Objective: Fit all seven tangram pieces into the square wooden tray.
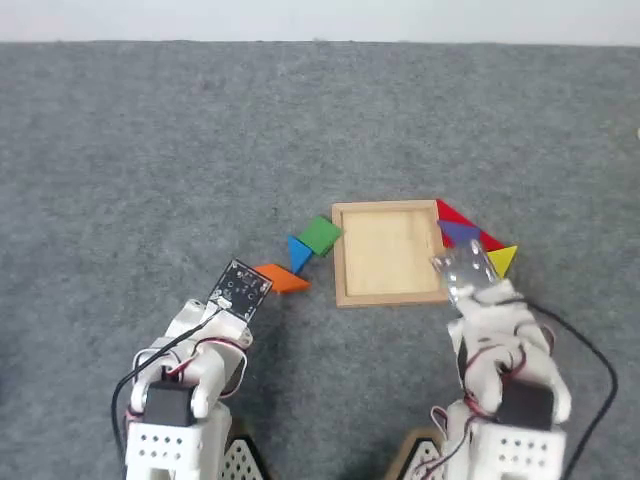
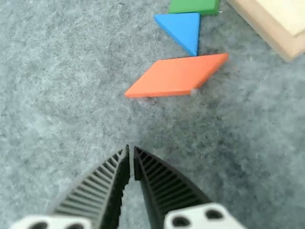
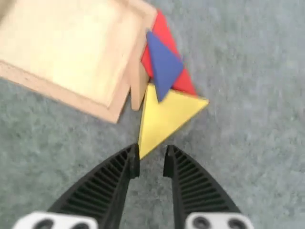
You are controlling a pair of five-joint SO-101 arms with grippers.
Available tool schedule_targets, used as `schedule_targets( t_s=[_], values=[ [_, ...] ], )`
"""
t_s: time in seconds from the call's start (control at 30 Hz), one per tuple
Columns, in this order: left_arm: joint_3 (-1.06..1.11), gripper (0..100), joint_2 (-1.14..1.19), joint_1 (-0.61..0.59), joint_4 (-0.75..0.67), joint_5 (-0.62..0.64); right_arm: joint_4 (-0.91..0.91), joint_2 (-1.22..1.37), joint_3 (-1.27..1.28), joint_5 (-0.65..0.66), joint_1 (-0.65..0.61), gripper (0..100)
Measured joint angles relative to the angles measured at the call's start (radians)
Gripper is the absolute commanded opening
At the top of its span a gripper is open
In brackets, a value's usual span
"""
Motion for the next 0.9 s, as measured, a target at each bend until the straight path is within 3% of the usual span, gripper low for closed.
schedule_targets(
  t_s=[0.23,0.43,0.7,0.9],
  values=[
    [0.000,1,-0.002,-0.011,0.000,-0.003,-0.063,0.741,-0.443,-0.072,-0.017,11.9],
    [0.000,1,-0.002,-0.012,0.000,-0.003,-0.123,1.318,-0.723,-0.095,-0.017,24.5],
    [0.000,1,-0.002,-0.012,0.008,-0.003,-0.224,1.516,-0.786,-0.138,-0.083,26.9],
    [0.000,1,-0.002,-0.012,0.008,-0.005,-0.273,1.662,-0.870,-0.147,-0.028,26.8]
  ],
)
